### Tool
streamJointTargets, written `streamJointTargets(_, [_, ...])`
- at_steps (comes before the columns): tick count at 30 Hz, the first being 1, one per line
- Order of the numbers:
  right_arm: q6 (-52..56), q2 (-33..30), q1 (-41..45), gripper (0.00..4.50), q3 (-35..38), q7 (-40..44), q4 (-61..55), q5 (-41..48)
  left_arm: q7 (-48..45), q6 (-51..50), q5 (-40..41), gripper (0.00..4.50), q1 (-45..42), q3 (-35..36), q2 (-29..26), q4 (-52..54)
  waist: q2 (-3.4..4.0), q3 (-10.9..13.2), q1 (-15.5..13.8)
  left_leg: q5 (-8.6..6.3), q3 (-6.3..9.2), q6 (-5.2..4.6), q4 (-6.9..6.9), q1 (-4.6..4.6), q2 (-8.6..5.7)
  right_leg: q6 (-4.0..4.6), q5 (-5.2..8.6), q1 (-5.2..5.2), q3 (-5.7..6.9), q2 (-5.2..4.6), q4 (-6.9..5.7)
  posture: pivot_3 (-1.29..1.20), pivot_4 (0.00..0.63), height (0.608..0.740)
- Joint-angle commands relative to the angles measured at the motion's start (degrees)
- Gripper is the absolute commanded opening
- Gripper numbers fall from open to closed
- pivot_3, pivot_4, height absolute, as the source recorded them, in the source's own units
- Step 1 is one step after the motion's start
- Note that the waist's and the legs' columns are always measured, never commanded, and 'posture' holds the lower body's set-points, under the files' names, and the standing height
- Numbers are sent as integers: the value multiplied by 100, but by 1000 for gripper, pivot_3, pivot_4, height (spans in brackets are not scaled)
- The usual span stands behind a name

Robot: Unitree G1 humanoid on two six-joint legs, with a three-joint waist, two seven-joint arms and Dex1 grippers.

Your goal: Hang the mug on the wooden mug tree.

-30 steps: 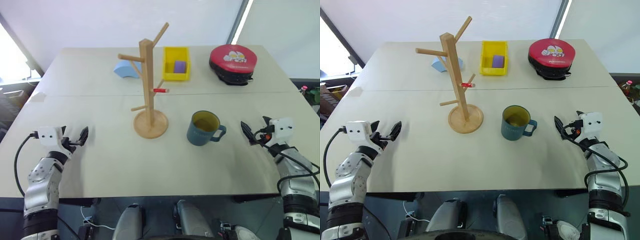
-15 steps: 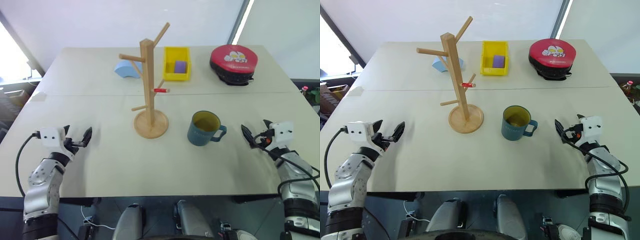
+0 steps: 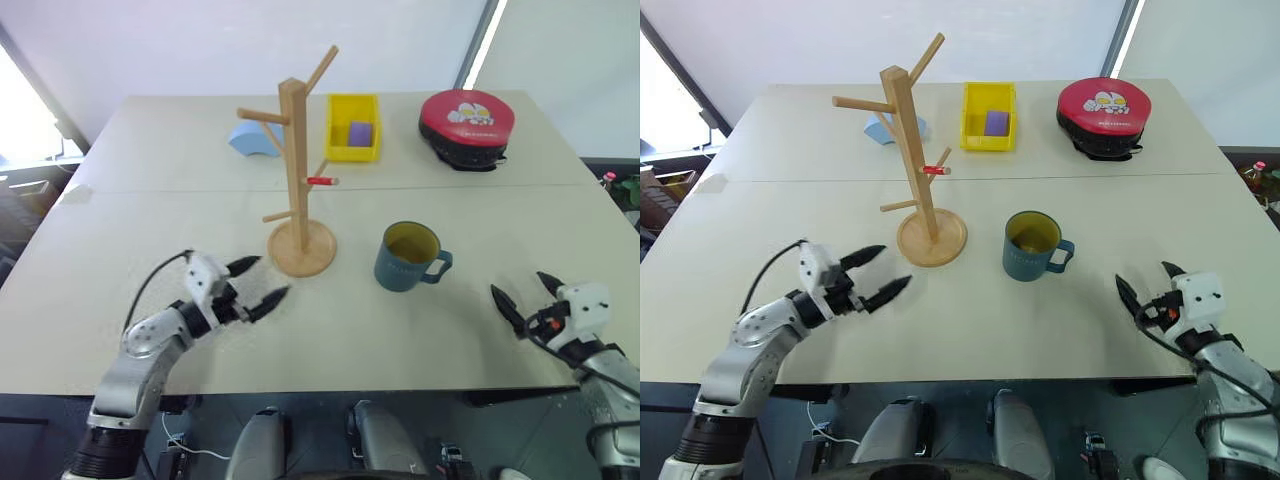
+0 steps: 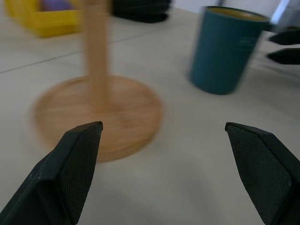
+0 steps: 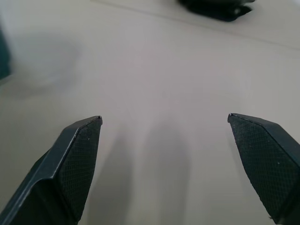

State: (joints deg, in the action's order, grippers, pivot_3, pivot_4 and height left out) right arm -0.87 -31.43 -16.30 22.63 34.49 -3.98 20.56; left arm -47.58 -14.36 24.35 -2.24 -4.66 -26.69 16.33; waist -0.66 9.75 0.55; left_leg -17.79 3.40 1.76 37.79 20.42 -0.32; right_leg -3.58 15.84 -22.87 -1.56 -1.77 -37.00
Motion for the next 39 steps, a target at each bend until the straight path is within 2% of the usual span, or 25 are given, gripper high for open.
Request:
streamJointTargets(1, [158,235,-128,4463,-199,-129,-840,98,-367,-75,62,4500,-253,-478,24,335,-1,0,26,0,-2,0,1,-1,0,1,0,0,-2,0,0,0,150,740])
streamJointTargets(10, [190,891,188,4463,-798,-677,-1120,-304,-499,-11,-6,4500,-425,-690,128,244,5,0,3,0,-4,0,5,-3,9,0,3,-1,-9,20,-1,0,150,740])
streamJointTargets(28, [-82,1217,1237,4463,-1101,-934,-24,-608,-342,-189,213,4500,-388,-530,136,635,6,1,12,0,-4,0,5,-4,4,-13,-4,0,-8,18,1,0,150,740])
streamJointTargets(31, [-110,1264,1383,3600,-1175,-923,125,-614,-292,-228,224,4500,-359,-492,109,717,6,1,15,0,-4,0,5,-4,5,-14,-4,0,-8,19,0,0,150,740])
streamJointTargets(37, [-117,1335,1569,448,-1268,-876,300,-553,-218,-327,234,4500,-390,-420,42,783,7,1,15,0,-4,0,5,-4,4,-14,-5,0,-8,18,-1,0,150,740])
streamJointTargets(38, [-121,1343,1574,57,-1289,-861,303,-551,-195,-347,243,4500,-390,-401,34,810,6,1,12,0,-4,0,5,-3,5,-14,-4,0,-8,19,-1,0,150,740])
streamJointTargets(39, [-130,1348,1573,57,-1307,-848,304,-554,-172,-367,247,4500,-394,-384,26,834,6,2,10,0,-3,0,5,-3,4,-14,-4,0,-7,18,0,0,150,740])
